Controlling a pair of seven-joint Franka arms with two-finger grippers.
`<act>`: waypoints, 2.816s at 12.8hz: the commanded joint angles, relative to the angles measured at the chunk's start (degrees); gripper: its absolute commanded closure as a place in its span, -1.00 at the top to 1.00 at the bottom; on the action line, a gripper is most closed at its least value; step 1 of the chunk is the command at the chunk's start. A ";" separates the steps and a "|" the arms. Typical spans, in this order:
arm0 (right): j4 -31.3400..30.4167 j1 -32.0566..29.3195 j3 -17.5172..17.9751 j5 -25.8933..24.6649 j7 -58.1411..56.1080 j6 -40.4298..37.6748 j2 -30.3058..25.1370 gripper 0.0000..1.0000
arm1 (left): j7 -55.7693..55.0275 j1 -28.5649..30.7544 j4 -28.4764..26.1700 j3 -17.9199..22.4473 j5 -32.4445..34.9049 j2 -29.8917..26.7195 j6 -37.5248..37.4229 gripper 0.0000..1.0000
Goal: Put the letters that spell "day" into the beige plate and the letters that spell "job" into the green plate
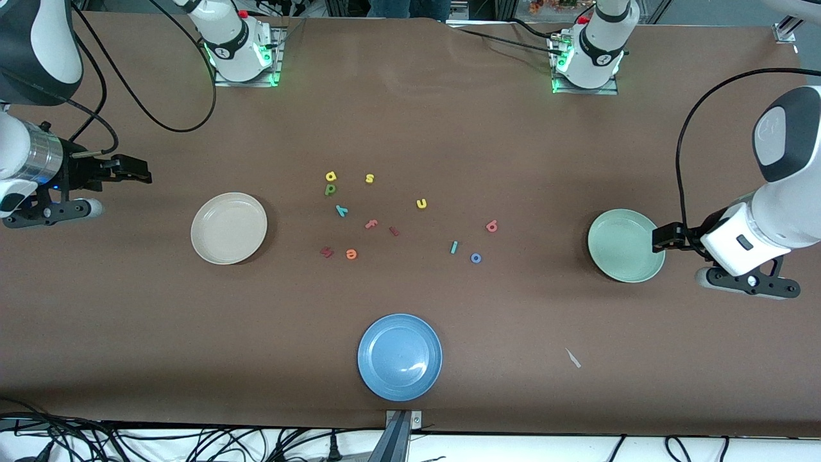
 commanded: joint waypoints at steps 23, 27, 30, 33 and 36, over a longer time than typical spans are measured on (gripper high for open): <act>-12.79 0.04 18.58 2.75 21.22 21.29 3.27 1.00 | -14.25 -0.75 -18.24 -8.29 -14.99 -1.04 4.43 0.99; -20.44 0.30 22.27 2.40 22.90 28.76 3.54 1.00 | -27.08 -1.45 -25.71 -13.22 -14.74 -1.04 14.89 0.94; -30.18 0.65 26.66 2.40 22.99 39.11 3.19 1.00 | -36.04 -6.63 -34.94 -13.23 -11.77 -0.78 28.85 0.90; -36.00 2.23 27.29 1.87 26.23 46.43 3.27 1.00 | -43.35 -9.62 -39.78 -13.23 -8.24 0.88 35.55 0.91; -40.13 3.12 27.73 1.69 26.59 51.26 3.80 1.00 | -48.37 -10.42 -41.20 -13.23 -6.92 3.70 42.59 0.87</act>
